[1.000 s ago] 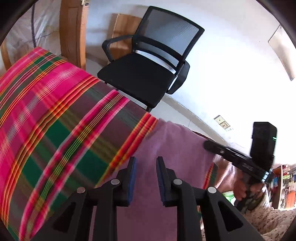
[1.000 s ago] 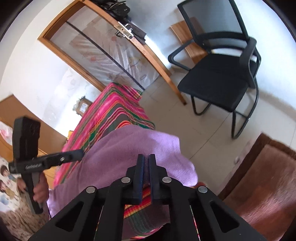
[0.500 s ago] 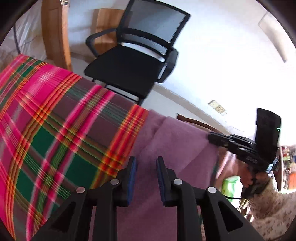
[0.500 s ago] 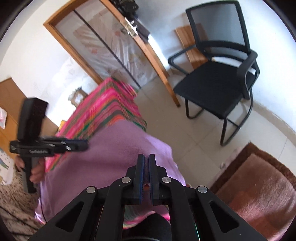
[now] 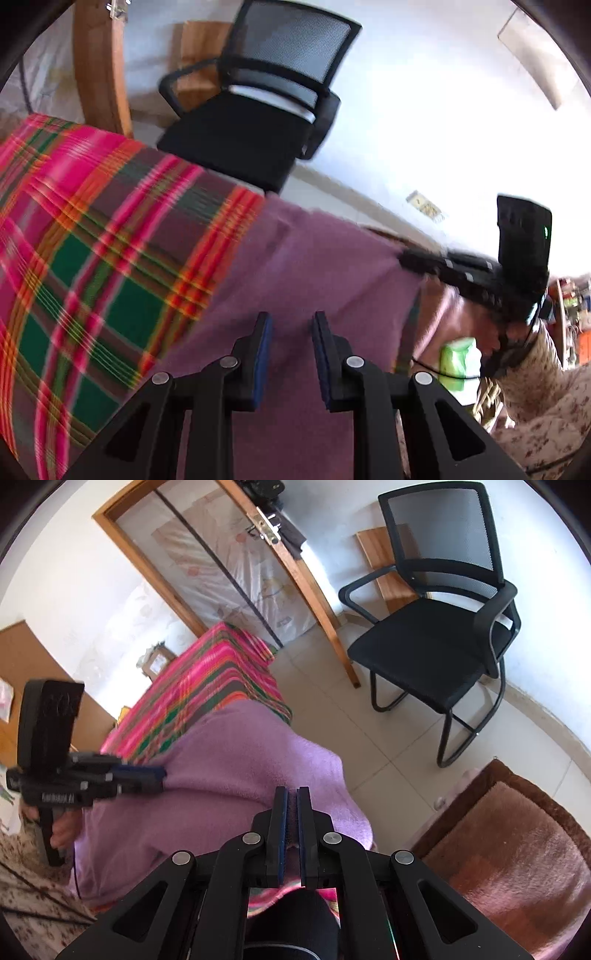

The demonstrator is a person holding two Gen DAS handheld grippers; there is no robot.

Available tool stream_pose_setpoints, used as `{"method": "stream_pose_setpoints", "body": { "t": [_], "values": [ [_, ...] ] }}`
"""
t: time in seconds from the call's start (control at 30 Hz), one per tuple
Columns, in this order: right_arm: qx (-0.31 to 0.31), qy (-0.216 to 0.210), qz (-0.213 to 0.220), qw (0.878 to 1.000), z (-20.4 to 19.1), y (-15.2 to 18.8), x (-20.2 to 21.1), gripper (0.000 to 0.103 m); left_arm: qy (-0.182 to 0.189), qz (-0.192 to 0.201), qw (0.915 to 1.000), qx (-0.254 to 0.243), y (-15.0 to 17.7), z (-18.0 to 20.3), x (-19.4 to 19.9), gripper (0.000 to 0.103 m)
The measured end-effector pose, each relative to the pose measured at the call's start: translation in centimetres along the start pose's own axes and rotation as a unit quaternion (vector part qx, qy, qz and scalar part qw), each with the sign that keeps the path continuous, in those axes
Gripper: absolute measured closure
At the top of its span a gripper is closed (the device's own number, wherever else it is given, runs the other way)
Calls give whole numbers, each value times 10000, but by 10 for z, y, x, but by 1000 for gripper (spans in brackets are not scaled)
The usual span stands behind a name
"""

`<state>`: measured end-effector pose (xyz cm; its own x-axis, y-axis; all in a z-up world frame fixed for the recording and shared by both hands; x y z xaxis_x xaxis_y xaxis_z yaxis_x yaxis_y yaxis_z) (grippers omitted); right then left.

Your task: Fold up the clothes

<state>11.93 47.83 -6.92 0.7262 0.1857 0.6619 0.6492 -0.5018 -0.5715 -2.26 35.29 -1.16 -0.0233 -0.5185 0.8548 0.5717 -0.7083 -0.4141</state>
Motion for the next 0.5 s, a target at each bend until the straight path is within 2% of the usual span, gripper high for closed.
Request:
{"method": "stream_pose_setpoints", "body": {
  "t": [0.07, 0.17, 0.27, 0.43, 0.5],
  "values": [
    [49, 12, -38, 10000, 0, 0, -1, 98, 80, 222, 9995, 206, -11, -7, 4, 81],
    [61, 62, 70, 9999, -1, -2, 2, 98, -7, 327, 9991, 254, -18, -14, 3, 81],
    [131, 138, 255, 9995, -6, -12, 4, 98, 97, -279, 9995, 72, -10, -12, -17, 81],
    [386, 202, 472, 9979, -16, -27, 5, 98, -10, -251, 9994, -239, -10, -4, -18, 81],
    [392, 264, 274, 9985, -13, -24, -1, 98, 3, -278, 9994, -221, -13, -6, -18, 81]
  ]
}}
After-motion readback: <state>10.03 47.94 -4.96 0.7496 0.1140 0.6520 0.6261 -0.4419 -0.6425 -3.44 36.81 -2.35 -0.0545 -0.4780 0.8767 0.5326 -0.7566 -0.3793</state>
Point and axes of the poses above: each gripper's, at about its wrist camera, not at the fingertips, and x roughly against the way its jaws point, z to its right, y to its underside, the point moved 4 cm from there along -x, roughly the way its jaws point
